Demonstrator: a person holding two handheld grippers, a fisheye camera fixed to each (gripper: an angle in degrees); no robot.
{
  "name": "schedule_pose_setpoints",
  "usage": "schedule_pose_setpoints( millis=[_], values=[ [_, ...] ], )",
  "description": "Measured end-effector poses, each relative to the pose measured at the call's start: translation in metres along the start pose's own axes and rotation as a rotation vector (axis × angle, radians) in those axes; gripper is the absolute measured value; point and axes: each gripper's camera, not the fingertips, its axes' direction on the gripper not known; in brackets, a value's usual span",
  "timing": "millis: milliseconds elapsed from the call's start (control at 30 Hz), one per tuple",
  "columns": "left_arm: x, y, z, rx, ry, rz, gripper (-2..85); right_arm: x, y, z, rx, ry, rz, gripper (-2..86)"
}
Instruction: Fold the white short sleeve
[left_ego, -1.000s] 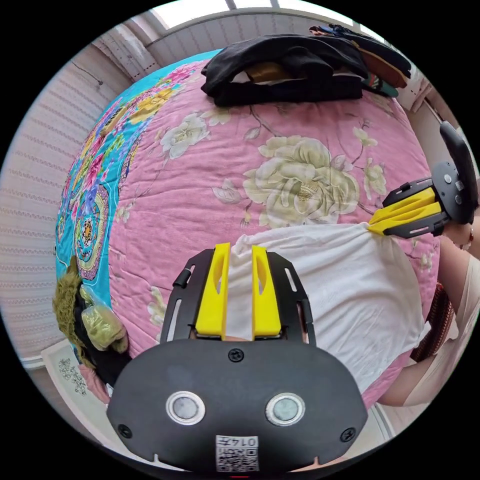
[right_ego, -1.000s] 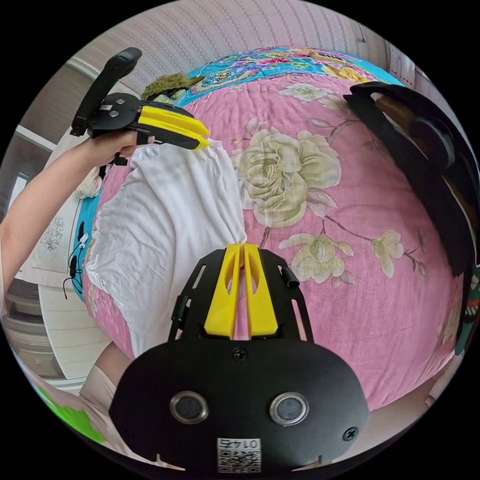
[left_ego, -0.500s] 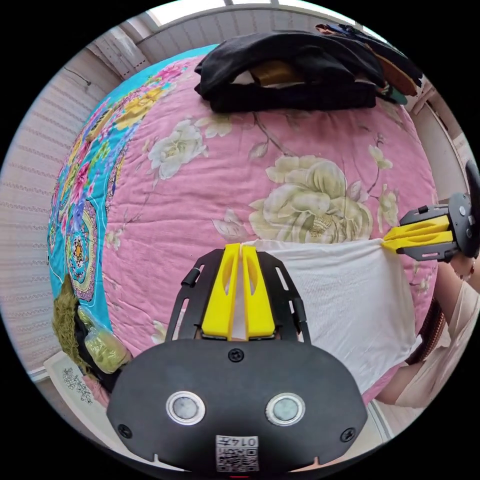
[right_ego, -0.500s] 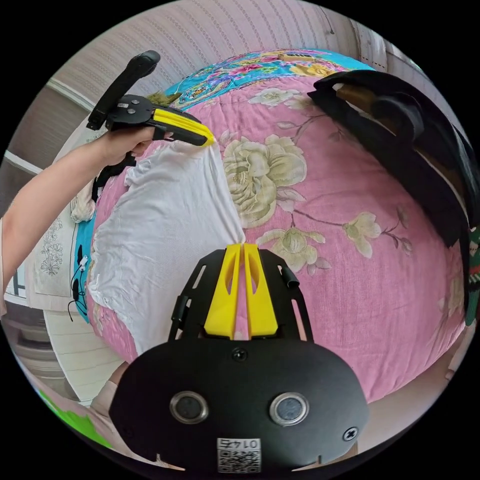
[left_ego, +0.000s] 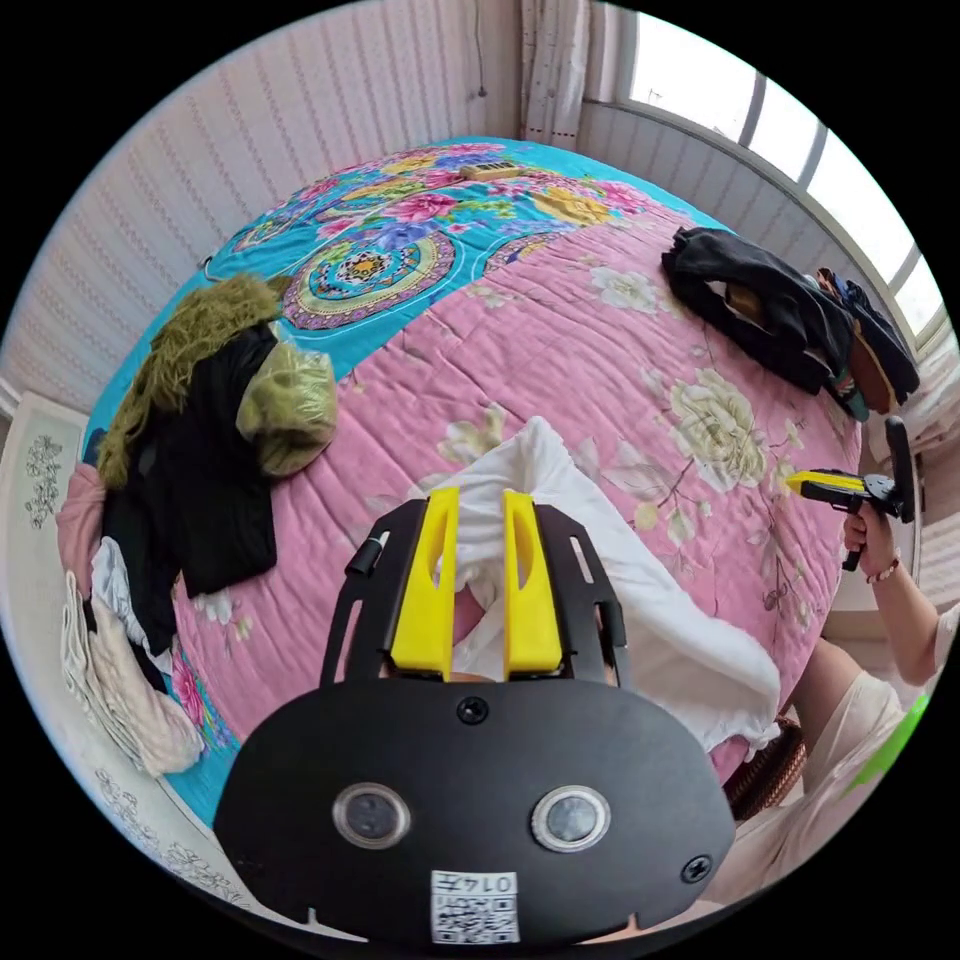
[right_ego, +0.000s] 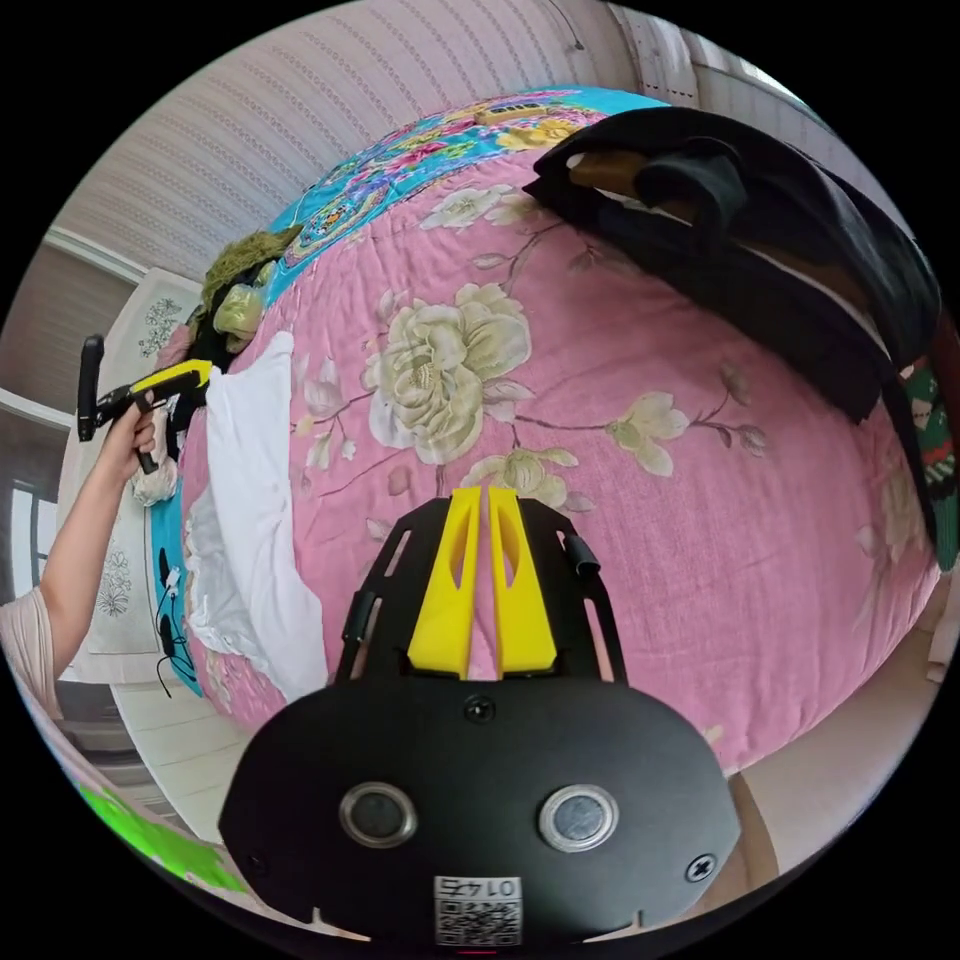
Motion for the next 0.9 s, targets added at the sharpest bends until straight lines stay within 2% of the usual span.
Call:
schedule_pose_setpoints(
  millis=[233, 400, 467, 600, 667, 800, 900],
  values=[
    [-0.011, -0.009, 0.001, 0.077, 0.083, -0.019, 1.0, -0.098, 0.006, 0.018, -0.064, -0.188, -0.248, 2.8],
    [0.003, -0.030, -0.002, 0.104, 0.096, 0.029, -0.5, -0.177, 0.039, 0.051, -0.093, -0.192, -0.471, 6.3],
    [0.005, -0.037, -0.002, 0.098, 0.107, 0.033, -0.6, -0.181, 0.034, 0.066, -0.100, -0.189, -0.457, 7.8],
    [0.008, -0.046, -0.003, 0.094, 0.102, 0.050, -0.7, -0.164, 0.013, 0.096, -0.140, -0.222, -0.295, 8.4],
    [0.008, -0.051, -0.004, 0.086, 0.092, 0.055, -0.7, -0.166, 0.008, 0.102, -0.132, -0.215, -0.290, 7.1],
    [0.008, -0.062, -0.003, 0.073, 0.086, 0.050, -0.7, -0.185, 0.009, 0.112, -0.137, -0.072, -0.362, 2.2],
    [0.014, -0.076, -0.004, 0.068, 0.087, 0.063, -0.7, -0.173, 0.010, 0.093, -0.101, -0.097, -0.321, 1.1]
  ],
)
